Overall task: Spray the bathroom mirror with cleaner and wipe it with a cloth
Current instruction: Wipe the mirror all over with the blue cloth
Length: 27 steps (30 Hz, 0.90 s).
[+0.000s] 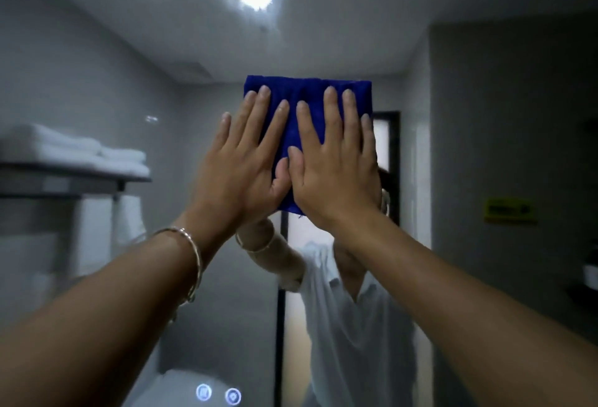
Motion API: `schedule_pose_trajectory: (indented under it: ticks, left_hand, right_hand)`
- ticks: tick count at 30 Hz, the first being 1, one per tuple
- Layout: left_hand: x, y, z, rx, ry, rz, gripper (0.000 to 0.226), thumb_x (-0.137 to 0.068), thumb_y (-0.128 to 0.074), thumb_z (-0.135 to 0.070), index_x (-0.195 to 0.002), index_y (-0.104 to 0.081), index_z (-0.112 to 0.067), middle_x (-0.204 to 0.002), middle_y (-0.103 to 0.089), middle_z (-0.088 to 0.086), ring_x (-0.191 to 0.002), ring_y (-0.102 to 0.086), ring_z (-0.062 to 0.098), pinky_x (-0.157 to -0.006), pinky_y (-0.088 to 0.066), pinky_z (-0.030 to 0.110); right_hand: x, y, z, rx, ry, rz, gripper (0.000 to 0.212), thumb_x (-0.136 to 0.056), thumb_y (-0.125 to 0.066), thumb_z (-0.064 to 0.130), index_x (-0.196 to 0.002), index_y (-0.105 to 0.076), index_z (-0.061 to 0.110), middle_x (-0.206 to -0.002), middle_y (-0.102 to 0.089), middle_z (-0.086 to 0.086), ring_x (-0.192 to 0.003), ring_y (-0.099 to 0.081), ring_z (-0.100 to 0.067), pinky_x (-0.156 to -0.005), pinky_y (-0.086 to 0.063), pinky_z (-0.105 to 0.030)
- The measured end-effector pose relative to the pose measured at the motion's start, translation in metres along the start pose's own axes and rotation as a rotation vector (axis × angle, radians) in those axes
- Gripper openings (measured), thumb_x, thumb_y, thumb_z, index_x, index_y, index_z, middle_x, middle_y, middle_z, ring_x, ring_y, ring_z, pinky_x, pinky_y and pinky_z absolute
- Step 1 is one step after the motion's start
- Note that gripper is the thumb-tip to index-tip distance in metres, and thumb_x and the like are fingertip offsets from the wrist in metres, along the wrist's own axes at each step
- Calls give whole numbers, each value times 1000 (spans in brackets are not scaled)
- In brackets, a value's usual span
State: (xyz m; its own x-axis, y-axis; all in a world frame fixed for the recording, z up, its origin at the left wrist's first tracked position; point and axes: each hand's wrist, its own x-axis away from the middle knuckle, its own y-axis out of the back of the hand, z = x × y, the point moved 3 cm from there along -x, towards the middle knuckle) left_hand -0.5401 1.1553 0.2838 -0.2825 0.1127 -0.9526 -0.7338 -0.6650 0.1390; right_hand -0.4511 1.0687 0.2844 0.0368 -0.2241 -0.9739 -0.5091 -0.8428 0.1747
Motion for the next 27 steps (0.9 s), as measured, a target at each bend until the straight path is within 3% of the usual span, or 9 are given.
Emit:
schedule_pose_trajectory:
  ticks: [4, 9, 15, 24, 27]
  left_hand:
    - [19, -4, 6, 71, 47, -66, 61, -93, -22, -34, -148, -18, -8, -155, -13, 18, -144, -10, 30, -114, -13, 48]
    - [33, -8, 7, 80, -31, -62, 60, -95, -19, -33, -148, -16, -4, -154, -12, 22, -143, -9, 34, -116, -13, 47]
    - [33, -9, -14, 108, -47, -72, 63, -94, -19, -32, -146, -14, 2, -152, -9, 29, -143, -6, 38, -116, -9, 49]
    - [-17, -5, -140, 133, -90, -45, 65, -93, -11, -37, -146, -5, -1, -153, -5, 27, -143, -4, 36, -116, -5, 46]
    - [-22, -4, -197, 138, -124, -28, 65, -93, -6, -38, -147, -5, -2, -154, -5, 25, -143, -4, 36, -115, -4, 46]
  right_hand:
    - [7, -7, 20, 15, -24, -31, 61, -94, -14, 41, -149, -25, 17, -156, -19, -16, -145, -12, -32, -116, -6, -46]
    - [24, -8, 27, 2, -59, -53, 57, -95, -23, 38, -147, -32, 16, -155, -23, -16, -145, -15, -31, -117, -11, -46]
    - [31, 1, 6, 11, 53, 63, 58, -96, -23, 39, -149, -24, 16, -157, -18, -13, -146, -9, -26, -115, -3, -36]
    - [51, 42, -121, 60, -33, 88, 60, -96, -19, 44, -151, -10, 22, -160, -4, -6, -145, 7, -16, -110, 10, -30]
    - [77, 56, -173, 91, -99, 109, 61, -95, -15, 47, -151, -5, 24, -160, 1, -4, -143, 11, -14, -110, 2, -32]
